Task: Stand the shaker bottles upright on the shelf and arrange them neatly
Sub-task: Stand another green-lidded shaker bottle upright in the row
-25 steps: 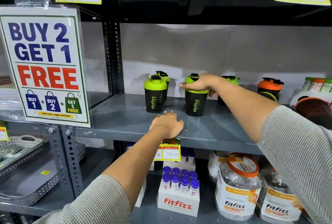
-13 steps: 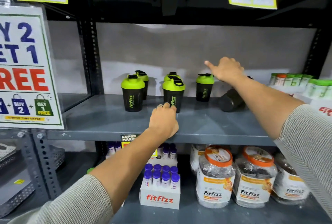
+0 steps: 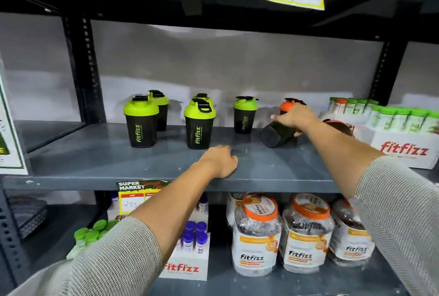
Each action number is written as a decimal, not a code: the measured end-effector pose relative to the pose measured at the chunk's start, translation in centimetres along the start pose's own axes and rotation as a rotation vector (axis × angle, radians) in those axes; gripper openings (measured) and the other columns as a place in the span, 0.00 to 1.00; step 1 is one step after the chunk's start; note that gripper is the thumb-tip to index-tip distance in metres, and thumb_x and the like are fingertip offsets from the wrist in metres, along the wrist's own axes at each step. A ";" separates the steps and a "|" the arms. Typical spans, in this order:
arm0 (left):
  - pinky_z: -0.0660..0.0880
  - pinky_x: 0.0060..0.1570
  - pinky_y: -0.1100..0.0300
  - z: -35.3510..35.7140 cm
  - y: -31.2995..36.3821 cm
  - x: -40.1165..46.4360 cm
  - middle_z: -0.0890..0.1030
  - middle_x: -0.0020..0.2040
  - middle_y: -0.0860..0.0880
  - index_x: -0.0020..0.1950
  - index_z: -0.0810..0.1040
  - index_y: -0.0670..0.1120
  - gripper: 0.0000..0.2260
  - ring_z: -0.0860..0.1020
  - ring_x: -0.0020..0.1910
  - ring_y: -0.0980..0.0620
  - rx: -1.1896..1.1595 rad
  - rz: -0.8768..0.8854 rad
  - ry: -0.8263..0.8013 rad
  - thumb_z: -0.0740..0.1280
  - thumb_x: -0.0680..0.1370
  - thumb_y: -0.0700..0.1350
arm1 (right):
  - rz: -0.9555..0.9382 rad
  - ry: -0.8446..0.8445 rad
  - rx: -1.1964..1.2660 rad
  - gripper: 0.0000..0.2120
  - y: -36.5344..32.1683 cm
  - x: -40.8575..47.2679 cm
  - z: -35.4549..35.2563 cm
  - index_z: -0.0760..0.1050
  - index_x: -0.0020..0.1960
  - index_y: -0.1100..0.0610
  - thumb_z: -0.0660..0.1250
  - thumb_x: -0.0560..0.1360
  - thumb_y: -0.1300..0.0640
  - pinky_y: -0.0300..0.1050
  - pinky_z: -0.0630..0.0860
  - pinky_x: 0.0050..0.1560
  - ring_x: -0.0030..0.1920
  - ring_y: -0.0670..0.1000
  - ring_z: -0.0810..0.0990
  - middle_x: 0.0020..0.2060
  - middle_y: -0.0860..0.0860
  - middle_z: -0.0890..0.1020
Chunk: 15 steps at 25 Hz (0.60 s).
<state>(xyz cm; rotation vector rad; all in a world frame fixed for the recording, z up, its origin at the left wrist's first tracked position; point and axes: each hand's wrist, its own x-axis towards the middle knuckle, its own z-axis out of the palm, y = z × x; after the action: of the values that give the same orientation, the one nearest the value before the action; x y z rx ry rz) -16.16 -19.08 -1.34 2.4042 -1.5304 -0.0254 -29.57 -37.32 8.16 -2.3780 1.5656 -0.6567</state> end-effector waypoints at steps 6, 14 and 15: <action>0.45 0.77 0.47 0.6 -0.2 1.4 0.46 0.81 0.49 0.81 0.48 0.44 0.27 0.45 0.80 0.49 0.135 -0.033 -0.145 0.44 0.83 0.51 | 0.171 -0.032 0.275 0.55 1.0 2.8 3.9 0.64 0.72 0.63 0.70 0.60 0.26 0.47 0.80 0.27 0.49 0.61 0.83 0.64 0.59 0.75; 0.51 0.76 0.48 0.5 -0.3 1.0 0.54 0.81 0.47 0.80 0.54 0.43 0.26 0.52 0.79 0.47 0.116 -0.026 -0.078 0.47 0.82 0.51 | 0.307 -0.120 0.762 0.60 1.9 4.2 6.1 0.57 0.75 0.55 0.79 0.48 0.44 0.55 0.81 0.26 0.58 0.60 0.77 0.65 0.54 0.72; 0.55 0.75 0.48 0.3 -0.2 0.8 0.58 0.79 0.45 0.78 0.58 0.43 0.26 0.57 0.78 0.46 0.102 -0.024 -0.052 0.48 0.82 0.50 | 0.297 -0.103 0.779 0.59 1.9 3.8 5.9 0.55 0.76 0.54 0.79 0.51 0.44 0.56 0.81 0.28 0.60 0.60 0.75 0.66 0.54 0.71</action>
<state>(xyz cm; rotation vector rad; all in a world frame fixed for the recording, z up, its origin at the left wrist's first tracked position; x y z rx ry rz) -15.67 -19.78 -1.58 2.5196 -1.5608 -0.0150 -27.00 -41.91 3.14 -1.5508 1.2596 -0.8574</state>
